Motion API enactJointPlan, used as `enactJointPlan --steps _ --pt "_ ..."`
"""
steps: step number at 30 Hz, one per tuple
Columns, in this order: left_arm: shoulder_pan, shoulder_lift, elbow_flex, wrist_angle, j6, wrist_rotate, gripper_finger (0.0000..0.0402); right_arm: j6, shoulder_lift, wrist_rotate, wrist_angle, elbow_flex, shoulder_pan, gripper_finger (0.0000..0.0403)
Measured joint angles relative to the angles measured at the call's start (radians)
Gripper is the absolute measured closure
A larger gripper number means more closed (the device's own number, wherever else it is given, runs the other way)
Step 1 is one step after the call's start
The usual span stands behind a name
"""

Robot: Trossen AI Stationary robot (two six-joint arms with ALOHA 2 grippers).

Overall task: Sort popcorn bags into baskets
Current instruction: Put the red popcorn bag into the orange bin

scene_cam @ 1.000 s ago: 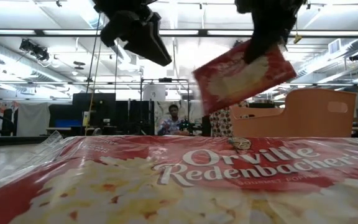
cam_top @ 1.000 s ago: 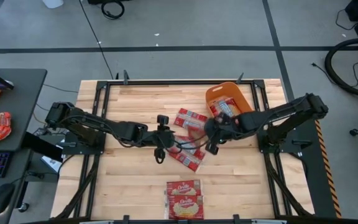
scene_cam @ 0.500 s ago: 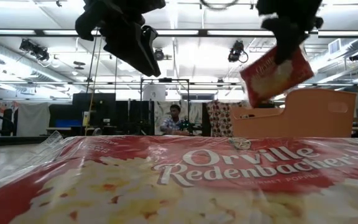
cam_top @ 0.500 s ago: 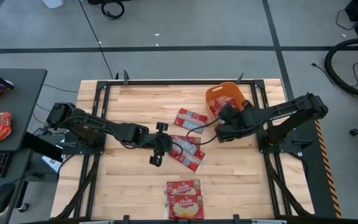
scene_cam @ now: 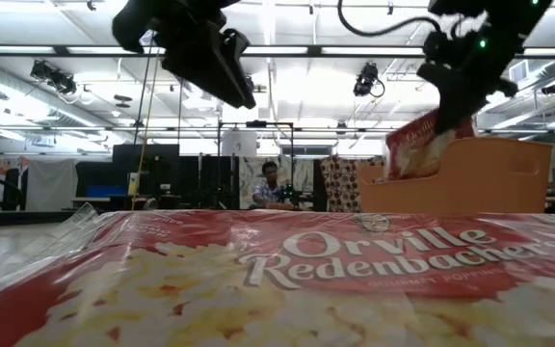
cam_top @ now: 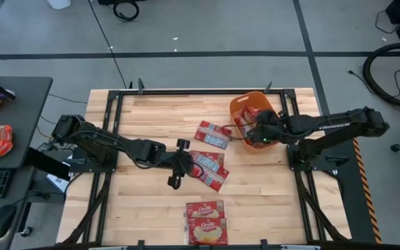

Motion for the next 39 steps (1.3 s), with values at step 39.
enactJointPlan --steps 39 --pt "0.104 0.229 -0.047 0.075 0.013 0.216 0.0191 -0.463 0.254 -0.252 0.514 0.072 0.234 0.0266"
